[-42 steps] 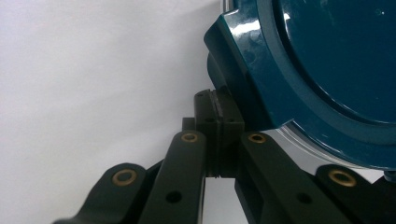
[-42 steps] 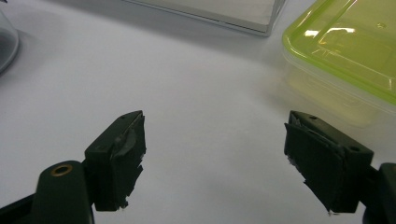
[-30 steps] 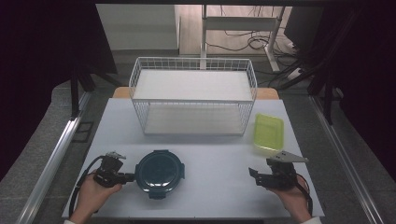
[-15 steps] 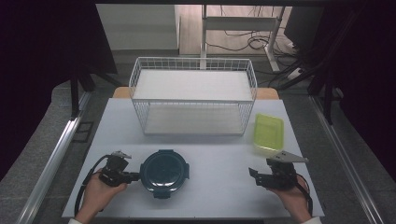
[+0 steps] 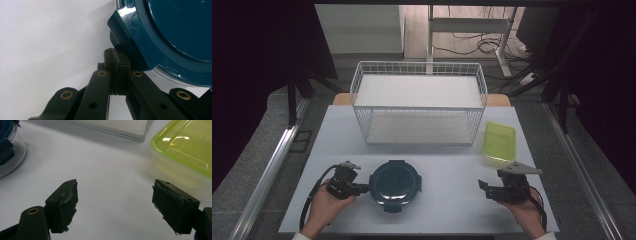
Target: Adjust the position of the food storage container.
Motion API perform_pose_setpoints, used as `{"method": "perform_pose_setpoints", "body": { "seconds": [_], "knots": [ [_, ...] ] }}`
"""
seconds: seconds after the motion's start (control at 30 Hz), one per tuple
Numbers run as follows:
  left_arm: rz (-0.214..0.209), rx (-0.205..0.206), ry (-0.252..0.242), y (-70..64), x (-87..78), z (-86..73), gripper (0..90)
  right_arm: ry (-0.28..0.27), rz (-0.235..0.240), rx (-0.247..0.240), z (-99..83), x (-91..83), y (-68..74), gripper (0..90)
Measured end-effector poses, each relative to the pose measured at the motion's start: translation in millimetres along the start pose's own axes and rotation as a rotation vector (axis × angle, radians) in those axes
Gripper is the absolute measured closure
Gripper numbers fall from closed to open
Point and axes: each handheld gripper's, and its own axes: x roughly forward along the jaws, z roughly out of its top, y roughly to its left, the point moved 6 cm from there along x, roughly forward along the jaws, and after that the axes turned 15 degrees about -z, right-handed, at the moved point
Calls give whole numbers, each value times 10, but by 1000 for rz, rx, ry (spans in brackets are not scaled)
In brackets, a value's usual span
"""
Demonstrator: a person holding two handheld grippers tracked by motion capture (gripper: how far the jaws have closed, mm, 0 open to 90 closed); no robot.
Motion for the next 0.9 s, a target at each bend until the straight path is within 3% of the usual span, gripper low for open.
{"method": "perform_pose_setpoints", "body": {
  "seconds": [0.57,0.9],
  "knots": [
    [-51,70,33,-291,306,263,900,0,0,1,-1,-1,0,207],
    [-78,89,39,-381,401,335,900,3,0,-7,-8,11,17,206]
  ]
}}
